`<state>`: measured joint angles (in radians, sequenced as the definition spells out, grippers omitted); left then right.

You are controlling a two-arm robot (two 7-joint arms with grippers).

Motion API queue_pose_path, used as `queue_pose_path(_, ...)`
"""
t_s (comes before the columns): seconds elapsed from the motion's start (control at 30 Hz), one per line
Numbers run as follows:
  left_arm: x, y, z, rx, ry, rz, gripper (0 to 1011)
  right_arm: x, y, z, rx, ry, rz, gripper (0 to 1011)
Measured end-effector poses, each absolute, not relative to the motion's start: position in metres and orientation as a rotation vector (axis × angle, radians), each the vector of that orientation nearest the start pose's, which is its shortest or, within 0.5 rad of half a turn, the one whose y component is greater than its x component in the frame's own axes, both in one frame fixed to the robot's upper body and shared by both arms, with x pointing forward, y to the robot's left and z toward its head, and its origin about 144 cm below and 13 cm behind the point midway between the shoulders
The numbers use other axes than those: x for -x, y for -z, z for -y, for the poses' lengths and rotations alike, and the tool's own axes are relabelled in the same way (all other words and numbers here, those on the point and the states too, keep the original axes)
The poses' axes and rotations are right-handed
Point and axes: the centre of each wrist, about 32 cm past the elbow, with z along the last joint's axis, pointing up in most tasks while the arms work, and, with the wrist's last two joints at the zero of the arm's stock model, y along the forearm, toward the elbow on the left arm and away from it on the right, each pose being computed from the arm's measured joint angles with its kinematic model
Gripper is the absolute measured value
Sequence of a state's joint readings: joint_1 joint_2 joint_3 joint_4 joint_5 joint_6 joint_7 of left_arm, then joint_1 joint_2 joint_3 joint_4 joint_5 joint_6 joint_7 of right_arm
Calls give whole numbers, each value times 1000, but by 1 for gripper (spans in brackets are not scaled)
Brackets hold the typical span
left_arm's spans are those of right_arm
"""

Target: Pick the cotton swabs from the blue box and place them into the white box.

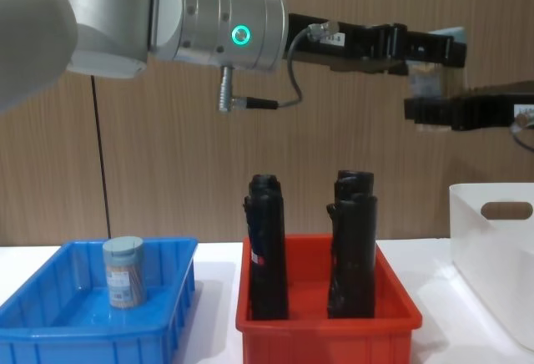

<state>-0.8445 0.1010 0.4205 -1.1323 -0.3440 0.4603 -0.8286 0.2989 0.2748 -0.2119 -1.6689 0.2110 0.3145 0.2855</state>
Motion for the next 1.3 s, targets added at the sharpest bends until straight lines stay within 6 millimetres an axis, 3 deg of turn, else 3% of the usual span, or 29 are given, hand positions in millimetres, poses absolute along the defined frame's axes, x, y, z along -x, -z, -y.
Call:
queue_pose_path(0.2,-642,-1343,-151,-115,-412,-97,1004,-520,-1269,233,77,1080,99,647)
queue_pose_path(0.77,-642,-1344,-151,-114,-412,-97,1004,-521,-1264,233,80,1087,86,647)
queue_pose_path(1.3,-642,-1344,-151,-114,-412,-96,1004,-527,-1242,245,118,1146,31,647)
